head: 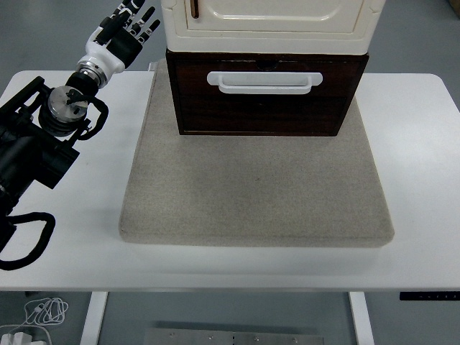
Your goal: Open the drawer under the combination cabinet
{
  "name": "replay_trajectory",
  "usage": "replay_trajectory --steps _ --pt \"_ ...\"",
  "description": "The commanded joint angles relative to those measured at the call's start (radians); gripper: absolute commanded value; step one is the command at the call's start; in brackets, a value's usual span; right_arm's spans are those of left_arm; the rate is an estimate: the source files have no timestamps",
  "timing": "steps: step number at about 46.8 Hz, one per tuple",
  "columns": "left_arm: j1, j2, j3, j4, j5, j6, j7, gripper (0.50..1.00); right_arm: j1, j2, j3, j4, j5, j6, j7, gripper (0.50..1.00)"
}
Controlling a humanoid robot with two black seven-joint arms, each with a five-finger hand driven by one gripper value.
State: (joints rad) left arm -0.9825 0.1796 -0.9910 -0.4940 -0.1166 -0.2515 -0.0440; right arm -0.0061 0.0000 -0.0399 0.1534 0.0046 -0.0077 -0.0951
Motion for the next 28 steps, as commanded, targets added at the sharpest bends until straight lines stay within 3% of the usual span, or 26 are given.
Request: replay_trajectory --steps 1,28 --pt "0.001 0.000 0.000 0.000 0.000 0.001 0.000 1.000 0.000 0.000 0.000 0.000 0.000 0.000 0.000 0.928" --pt "-0.005 0.015 0.000 0.008 -0.009 -0.005 0.003 1.000 0.000 0.000 0.000 0.000 0.000 0.000 0.000 0.928"
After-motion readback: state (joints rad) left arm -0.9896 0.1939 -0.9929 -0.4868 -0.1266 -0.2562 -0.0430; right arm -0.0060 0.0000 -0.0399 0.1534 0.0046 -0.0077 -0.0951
